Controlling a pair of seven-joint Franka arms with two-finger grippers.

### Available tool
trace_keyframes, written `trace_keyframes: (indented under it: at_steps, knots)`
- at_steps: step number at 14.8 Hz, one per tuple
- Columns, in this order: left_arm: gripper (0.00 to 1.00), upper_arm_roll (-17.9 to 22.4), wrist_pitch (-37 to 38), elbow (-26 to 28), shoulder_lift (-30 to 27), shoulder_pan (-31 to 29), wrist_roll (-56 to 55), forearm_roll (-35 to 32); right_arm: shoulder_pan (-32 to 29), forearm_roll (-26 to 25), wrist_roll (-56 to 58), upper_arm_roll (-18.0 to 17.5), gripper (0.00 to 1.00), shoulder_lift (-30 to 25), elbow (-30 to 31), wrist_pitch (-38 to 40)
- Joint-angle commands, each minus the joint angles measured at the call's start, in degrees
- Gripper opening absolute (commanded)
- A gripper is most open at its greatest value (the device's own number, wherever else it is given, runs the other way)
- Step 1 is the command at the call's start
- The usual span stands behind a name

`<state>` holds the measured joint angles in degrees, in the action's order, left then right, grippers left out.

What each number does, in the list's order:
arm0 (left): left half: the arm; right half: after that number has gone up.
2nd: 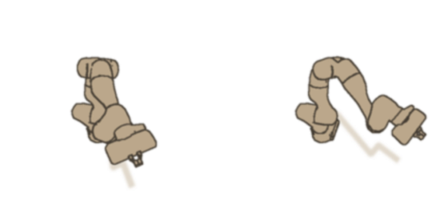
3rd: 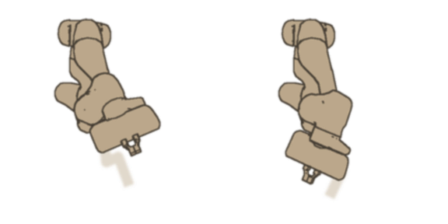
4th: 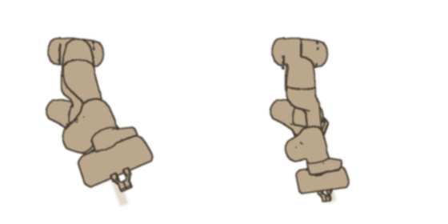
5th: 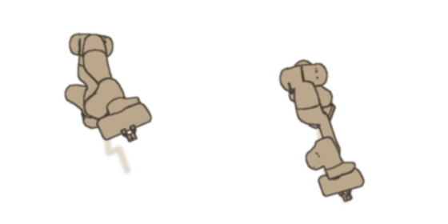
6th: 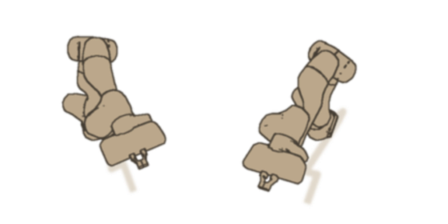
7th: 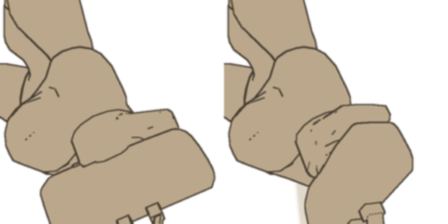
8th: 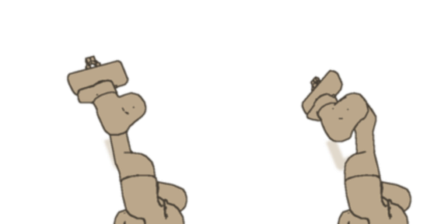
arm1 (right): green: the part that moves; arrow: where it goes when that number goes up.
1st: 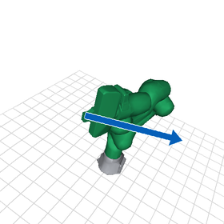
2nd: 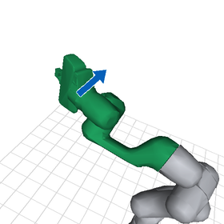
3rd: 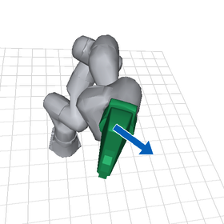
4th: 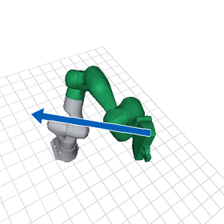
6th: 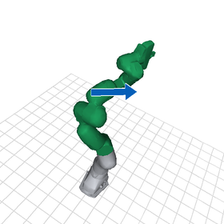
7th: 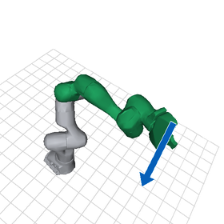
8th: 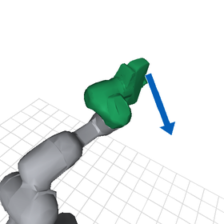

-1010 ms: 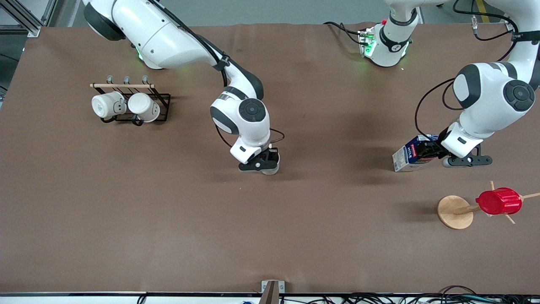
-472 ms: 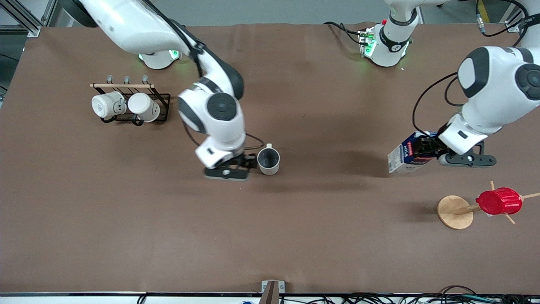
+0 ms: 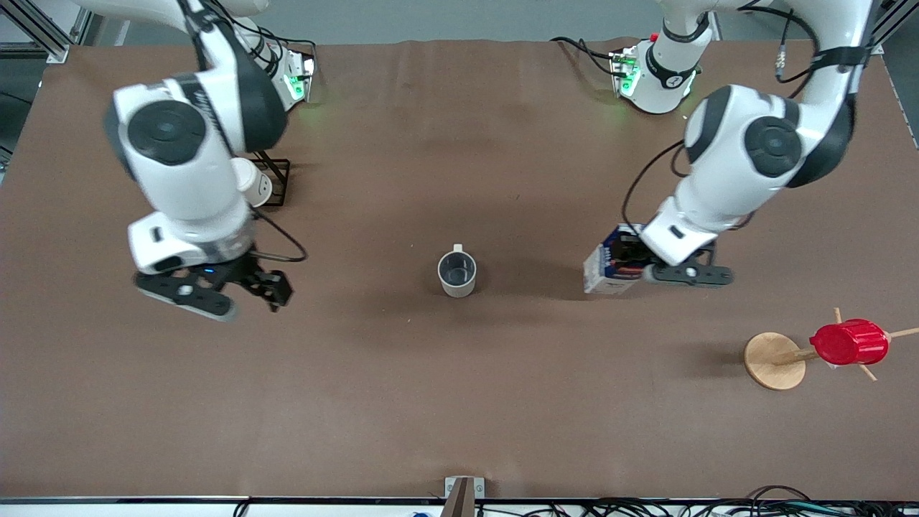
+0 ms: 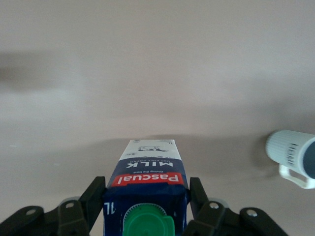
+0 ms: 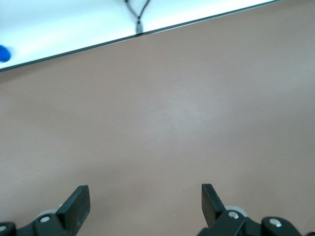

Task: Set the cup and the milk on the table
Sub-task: 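Release the mug and withdraw the right gripper while the left lifts the carton, then carry the milk carton beside the mug with the left gripper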

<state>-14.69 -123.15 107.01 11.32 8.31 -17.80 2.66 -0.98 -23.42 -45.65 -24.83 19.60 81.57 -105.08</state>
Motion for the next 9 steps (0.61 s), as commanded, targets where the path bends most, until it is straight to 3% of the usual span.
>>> trace_keyframes:
  at_steps: [1, 3, 9]
  knots:
    - [0.74, 0.3, 1.2, -4.2, 2.9, 4.3, -5.6, -1.3, -2.3, 8.3, 7.6, 4.7, 1.00, -5.6, 2.6, 0.2]
    - [0.74, 0.2, 1.2, -6.6, 5.5, 7.6, -11.4, -5.6, -2.1, 14.8, 14.8, 10.2, 1.00, -8.9, 3.0, 2.8]
    - [0.74, 0.4, 1.2, -15.1, 14.2, 16.0, -21.3, -7.9, -2.0, 23.8, 34.3, 22.1, 1.00, -16.4, 3.1, 13.7]
